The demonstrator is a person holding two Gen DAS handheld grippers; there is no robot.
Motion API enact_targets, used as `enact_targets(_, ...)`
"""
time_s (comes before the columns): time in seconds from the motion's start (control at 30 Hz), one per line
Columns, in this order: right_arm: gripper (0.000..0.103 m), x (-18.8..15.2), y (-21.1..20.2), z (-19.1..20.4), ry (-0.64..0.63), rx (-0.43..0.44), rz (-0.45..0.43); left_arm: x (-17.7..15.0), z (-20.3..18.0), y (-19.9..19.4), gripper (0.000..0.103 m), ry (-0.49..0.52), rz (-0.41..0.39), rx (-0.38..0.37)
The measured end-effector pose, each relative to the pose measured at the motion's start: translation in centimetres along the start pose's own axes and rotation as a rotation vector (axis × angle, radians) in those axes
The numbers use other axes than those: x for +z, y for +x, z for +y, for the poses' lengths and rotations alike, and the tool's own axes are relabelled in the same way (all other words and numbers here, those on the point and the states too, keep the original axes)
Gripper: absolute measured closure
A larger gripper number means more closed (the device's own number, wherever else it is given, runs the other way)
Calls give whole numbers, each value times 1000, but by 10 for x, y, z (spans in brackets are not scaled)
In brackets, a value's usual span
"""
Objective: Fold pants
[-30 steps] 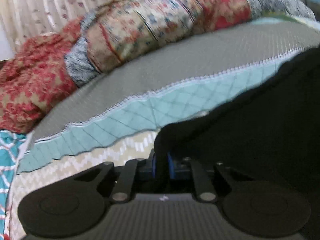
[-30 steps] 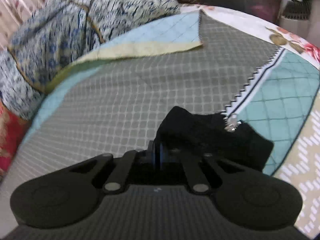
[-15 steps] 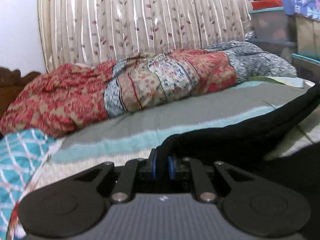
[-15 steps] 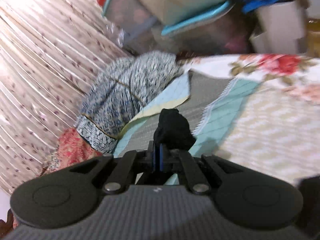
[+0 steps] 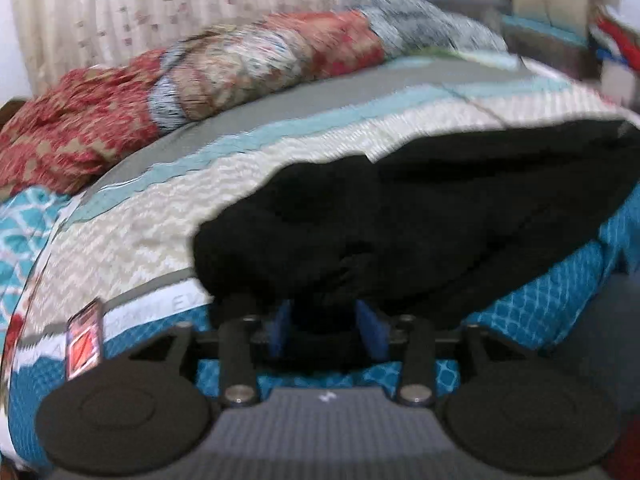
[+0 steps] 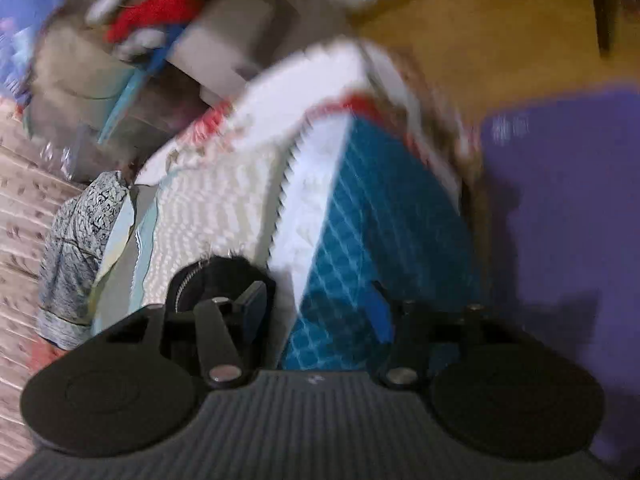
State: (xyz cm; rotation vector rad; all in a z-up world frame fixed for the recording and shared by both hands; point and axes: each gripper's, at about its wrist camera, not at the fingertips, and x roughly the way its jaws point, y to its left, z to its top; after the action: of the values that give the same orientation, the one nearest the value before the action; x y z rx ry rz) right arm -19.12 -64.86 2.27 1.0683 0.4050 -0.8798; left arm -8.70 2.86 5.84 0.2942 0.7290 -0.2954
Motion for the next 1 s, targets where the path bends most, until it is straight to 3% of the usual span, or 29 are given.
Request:
enact_targets(0.1,45,-12,-22,37,-145,23,-122,-1,32,-16,46,-154,-26,24)
enact_targets(0.2,45,-33,-31,79,-302,209,-81,0,78,-18,36,-416,-23,-14)
enact_targets(0.23,45,-49,-31,98,-385,290,-25,-1,90,-15,32,-496,-20,-41)
enact_targets(0.3,45,-94,-33,144,-605,463,117,-3,109,-4,11,-629,-4,-97)
enact_targets(0.4,45,-185,-44,199,-902,692,371,-6,129,26,8,-796,34,-228)
enact_targets(0.5,45,-282,-57,234,-1118,858,626,-6,142,59,4,-903,54,-281)
enact_targets(0.6,39,-367,-74,253,-1348,962,731,0,149,90,5,-954,73,-318)
enact_targets(0.63,34,-388,-78,255,-1405,989,747,1,150,99,8,-967,81,-328)
enact_targets(0.67,31,-408,-80,258,-1451,1004,761,3,149,107,25,-974,91,-328)
enact_targets(0.7,31,-425,-79,261,-1485,1011,780,5,147,112,56,-968,98,-322)
enact_targets(0.73,34,-442,-76,265,-1514,1010,804,7,144,113,64,-952,97,-323)
enact_targets(0.77,54,-453,-72,269,-1540,1003,830,8,142,110,77,-936,80,-326)
enact_targets(0.83,89,-473,-73,266,-1615,955,864,11,138,92,83,-900,23,-339)
enact_targets(0.87,89,-477,-79,266,-1634,943,845,12,136,80,84,-872,-13,-346)
enact_targets(1.0,89,-457,-106,272,-1585,1056,841,0,125,22,84,-734,-186,-317)
